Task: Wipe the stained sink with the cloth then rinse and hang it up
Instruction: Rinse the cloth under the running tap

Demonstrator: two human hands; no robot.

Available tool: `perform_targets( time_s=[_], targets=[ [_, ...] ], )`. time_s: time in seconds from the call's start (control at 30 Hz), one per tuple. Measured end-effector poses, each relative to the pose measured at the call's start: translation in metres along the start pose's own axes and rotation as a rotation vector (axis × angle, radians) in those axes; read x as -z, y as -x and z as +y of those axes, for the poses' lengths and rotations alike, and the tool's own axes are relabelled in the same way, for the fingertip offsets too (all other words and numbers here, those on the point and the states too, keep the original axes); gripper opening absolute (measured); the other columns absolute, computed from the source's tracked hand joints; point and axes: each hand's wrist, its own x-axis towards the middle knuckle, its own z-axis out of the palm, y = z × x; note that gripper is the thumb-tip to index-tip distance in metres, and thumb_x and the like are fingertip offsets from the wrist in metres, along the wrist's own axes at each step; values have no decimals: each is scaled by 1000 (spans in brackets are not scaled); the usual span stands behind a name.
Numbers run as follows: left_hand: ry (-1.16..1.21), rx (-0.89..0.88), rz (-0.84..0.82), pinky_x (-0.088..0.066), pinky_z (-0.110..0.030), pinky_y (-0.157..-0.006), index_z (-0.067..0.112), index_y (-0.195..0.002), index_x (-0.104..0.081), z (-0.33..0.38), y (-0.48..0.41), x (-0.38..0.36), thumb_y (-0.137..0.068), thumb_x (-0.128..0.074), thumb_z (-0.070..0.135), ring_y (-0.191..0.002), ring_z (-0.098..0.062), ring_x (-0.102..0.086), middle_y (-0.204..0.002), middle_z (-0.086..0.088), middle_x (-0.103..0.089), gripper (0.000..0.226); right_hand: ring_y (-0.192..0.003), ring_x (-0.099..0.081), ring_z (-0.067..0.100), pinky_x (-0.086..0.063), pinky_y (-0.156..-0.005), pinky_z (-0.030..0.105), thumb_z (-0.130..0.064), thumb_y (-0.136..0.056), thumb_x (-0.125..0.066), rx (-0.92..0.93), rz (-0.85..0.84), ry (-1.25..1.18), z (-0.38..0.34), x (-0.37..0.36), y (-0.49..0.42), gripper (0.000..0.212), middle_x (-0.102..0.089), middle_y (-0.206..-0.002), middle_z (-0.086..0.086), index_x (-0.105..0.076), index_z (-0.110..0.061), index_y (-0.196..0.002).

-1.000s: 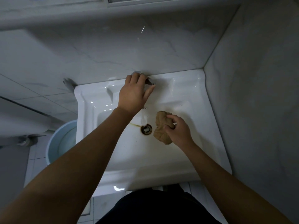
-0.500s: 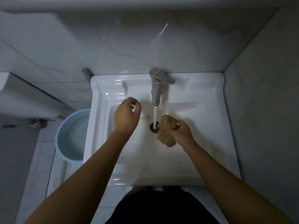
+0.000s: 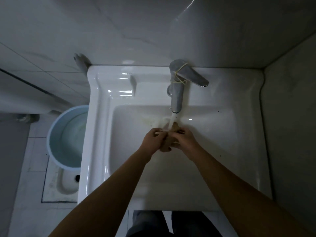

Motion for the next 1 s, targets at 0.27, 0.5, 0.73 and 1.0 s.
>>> perform_targets(
  time_s=[0.27, 0.5, 0.73, 1.0],
  targets=[
    [37, -130, -90, -61, -30, -57, 29, -103, -61, 13, 6, -3, -85, -78, 23, -75, -16, -77, -101, -5, -70, 26, -88, -76, 24, -60, -70, 32, -11, -92, -63, 11, 18, -124, -12, 6, 7, 20, -77, -100, 13, -70, -7, -111],
    [-156, -237, 59, -64, -39, -63, 6, -100, -68, 13, 5, -4, -89, -67, 8, -67, -25, -74, -85, -16, -73, 11, -92, -74, 24, -61, -84, 36, -33, -85, -74, 114, 128, 73, -19, 7, 10, 29, -77, -100, 13, -74, -8, -101],
    [-135, -214, 143, -59, -24, -58, 22, -81, -72, 14, 13, 1, -100, -55, 40, -66, -12, -72, -73, -2, -75, 30, -90, -74, 28, -60, -82, 38, -30, -90, -69, 48, -41, -82, -24, 1, 15, 22, -78, -98, 10, -77, -11, -98],
    [-42, -126, 145, -57, -26, -53, 22, -115, -60, 12, 11, 0, -101, -54, 34, -88, -18, -67, -103, -2, -67, 20, -75, -75, 15, -58, -60, 25, -16, -84, -71, 103, 96, 8, -22, -6, 19, 4, -77, -88, 2, -74, -18, -86]
  ],
)
